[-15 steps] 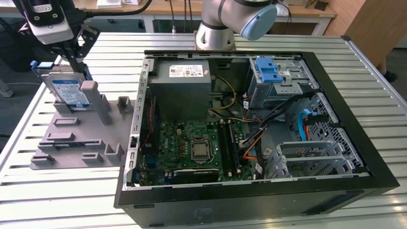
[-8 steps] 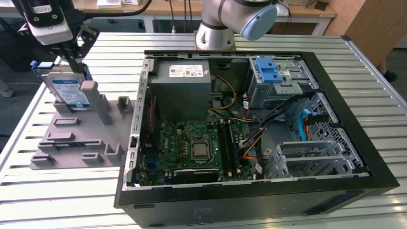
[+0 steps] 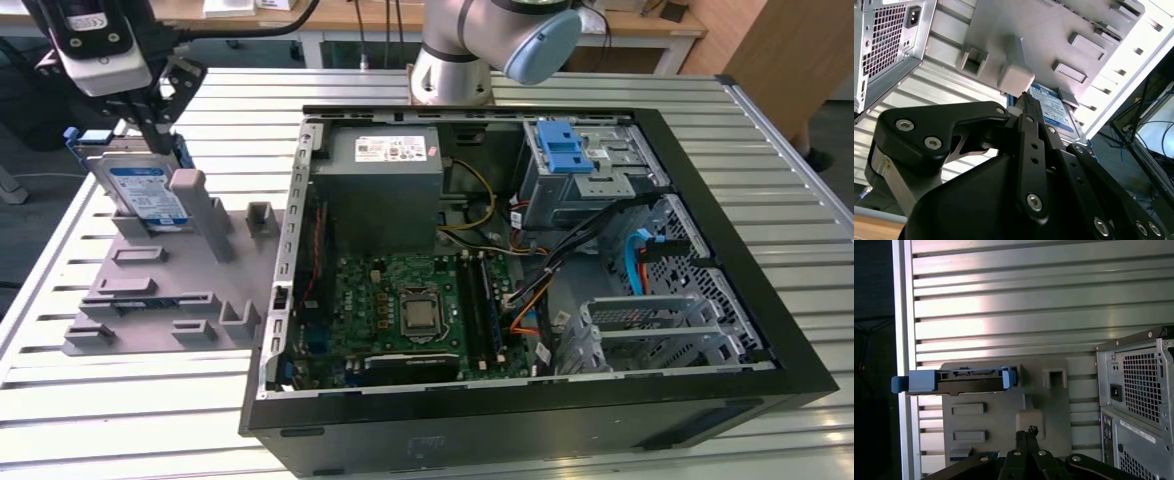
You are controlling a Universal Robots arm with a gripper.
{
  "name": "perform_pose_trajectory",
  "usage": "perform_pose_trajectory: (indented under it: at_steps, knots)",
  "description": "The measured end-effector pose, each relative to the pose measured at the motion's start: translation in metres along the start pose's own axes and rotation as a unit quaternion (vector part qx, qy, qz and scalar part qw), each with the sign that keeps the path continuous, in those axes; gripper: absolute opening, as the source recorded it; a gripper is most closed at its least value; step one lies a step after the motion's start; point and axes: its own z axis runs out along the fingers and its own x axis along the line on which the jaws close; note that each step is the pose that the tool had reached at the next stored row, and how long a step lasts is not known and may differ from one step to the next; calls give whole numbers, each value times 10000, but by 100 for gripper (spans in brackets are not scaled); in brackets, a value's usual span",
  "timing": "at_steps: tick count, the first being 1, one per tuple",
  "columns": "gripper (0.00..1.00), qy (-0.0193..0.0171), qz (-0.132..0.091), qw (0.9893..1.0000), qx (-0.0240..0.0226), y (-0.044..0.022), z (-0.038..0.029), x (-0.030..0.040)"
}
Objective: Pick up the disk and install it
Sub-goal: 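Reach for the disk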
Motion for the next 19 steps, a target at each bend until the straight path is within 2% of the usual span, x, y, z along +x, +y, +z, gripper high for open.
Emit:
perform_pose_trajectory:
  at_steps: [9, 19]
  knots:
    - [11, 36, 2, 10000, 3, -1, 12, 10]
    - [11, 58, 2, 10000, 5, -3, 25, 26]
